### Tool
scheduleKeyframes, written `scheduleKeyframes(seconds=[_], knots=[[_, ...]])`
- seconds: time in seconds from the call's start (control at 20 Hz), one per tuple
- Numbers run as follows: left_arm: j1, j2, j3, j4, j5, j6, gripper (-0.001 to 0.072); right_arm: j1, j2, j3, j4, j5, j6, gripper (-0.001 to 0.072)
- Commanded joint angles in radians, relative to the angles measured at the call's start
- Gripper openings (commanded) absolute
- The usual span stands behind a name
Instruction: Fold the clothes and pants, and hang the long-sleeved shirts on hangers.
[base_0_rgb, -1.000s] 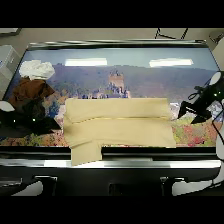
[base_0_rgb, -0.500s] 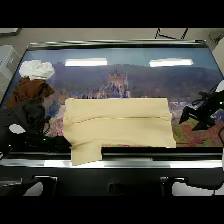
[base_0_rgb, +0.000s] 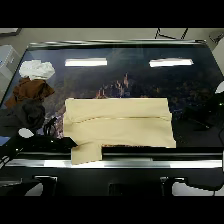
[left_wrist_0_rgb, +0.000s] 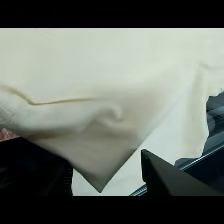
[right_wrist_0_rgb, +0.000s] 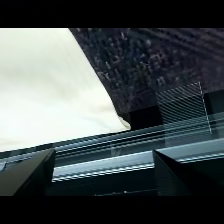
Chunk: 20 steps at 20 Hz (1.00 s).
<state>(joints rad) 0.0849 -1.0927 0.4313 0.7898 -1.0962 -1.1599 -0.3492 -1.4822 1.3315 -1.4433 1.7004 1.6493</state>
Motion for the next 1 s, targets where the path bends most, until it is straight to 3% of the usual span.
scheduleKeyframes(seconds=[0.0, 0.15, 0.25, 0.4, 0.65, 0.7, 0.75, 0.85, 0.95], knots=[[-0.043, 0.001, -0.012, -0.001, 0.037, -0.010, 0.0427, 0.000, 0.001, 0.000, 0.001, -0.002, -0.005, 0.0680], [-0.051, 0.001, -0.015, 0.006, 0.058, -0.011, 0.0251, 0.000, 0.001, 0.000, 0.000, -0.006, -0.005, 0.0679], [-0.051, 0.001, -0.015, 0.006, 0.058, -0.010, 0.0040, 0.000, 0.001, -0.002, 0.000, -0.007, -0.005, 0.0679], [-0.050, 0.003, -0.011, 0.006, 0.042, -0.010, 0.0029, 0.000, 0.001, -0.055, 0.000, -0.015, -0.006, 0.0678], [0.028, 0.094, 0.069, 0.029, -0.120, 0.030, 0.0028, 0.000, 0.001, -0.188, 0.002, -0.051, -0.031, 0.0679], [0.050, 0.111, 0.071, 0.042, -0.140, 0.026, 0.0030, 0.000, 0.001, -0.199, 0.003, -0.062, -0.031, 0.0679], [0.068, 0.111, 0.071, 0.047, -0.177, 0.026, 0.0090, 0.000, 0.001, -0.206, 0.003, -0.073, -0.031, 0.0679], [0.095, 0.105, 0.072, 0.050, -0.244, 0.029, 0.0455, 0.000, 0.001, -0.208, 0.003, -0.083, -0.031, 0.0679], [0.147, 0.109, 0.082, 0.071, -0.246, 0.039, 0.0450, 0.000, 0.001, -0.208, 0.003, -0.077, -0.031, 0.0679]])
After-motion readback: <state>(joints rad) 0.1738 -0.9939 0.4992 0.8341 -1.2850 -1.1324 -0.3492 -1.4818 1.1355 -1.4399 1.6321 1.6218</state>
